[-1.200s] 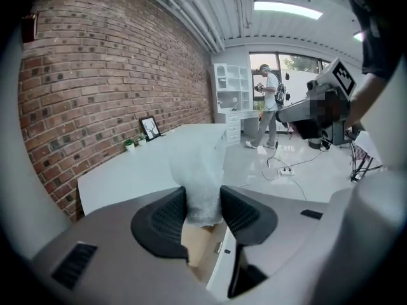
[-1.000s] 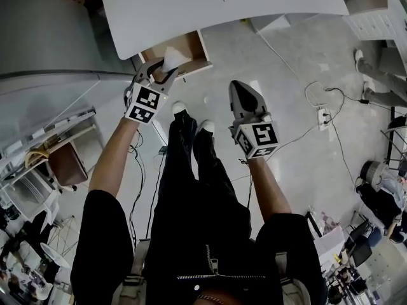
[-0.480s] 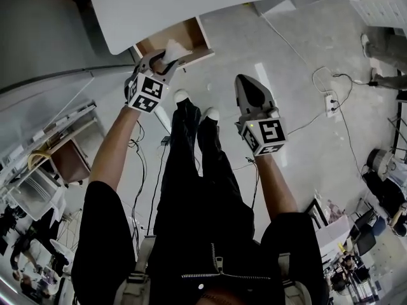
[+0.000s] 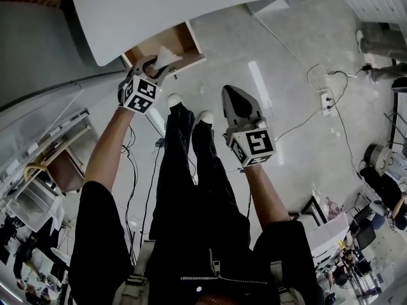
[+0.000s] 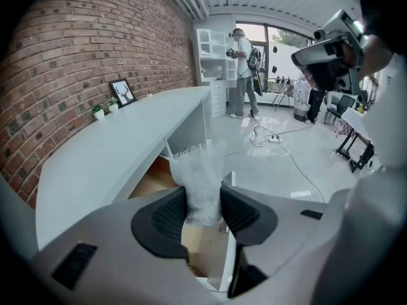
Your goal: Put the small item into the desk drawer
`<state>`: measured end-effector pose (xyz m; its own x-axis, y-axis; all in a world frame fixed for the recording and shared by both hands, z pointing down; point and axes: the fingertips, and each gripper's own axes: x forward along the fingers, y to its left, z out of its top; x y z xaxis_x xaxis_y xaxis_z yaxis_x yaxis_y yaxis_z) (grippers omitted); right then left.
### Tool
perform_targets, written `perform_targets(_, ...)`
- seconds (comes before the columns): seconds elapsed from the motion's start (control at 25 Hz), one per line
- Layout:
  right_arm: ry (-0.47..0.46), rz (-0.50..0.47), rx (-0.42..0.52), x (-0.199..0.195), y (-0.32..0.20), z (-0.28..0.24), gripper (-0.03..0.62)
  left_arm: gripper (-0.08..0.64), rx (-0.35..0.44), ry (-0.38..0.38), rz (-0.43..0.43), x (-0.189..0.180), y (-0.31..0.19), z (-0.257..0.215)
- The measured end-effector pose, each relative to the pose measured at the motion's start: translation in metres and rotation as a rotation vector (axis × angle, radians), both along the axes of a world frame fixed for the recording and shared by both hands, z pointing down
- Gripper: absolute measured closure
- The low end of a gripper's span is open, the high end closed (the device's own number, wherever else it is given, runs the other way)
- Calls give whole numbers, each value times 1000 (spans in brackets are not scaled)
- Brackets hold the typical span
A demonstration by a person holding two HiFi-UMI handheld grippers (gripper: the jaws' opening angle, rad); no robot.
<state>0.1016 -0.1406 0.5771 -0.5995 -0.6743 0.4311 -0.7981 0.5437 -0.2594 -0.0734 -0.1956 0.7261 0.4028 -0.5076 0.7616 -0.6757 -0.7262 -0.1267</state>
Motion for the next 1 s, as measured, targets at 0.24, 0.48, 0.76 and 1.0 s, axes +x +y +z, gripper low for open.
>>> perform_targets(0.24, 12, 6, -37, 6, 11, 20, 586, 388, -47, -25, 14, 4, -11, 30)
perform_targets(0.48, 21, 33, -90, 17, 18, 38, 586, 388, -92, -60, 44, 9, -17, 65)
perform_targets(0.76, 27, 69, -102, 28, 18, 47, 586, 388, -165, -115, 58, 4, -30, 103)
perform_targets(1.0, 23, 112, -149, 29, 23, 67, 586, 388, -230, -154, 98, 0, -34, 135)
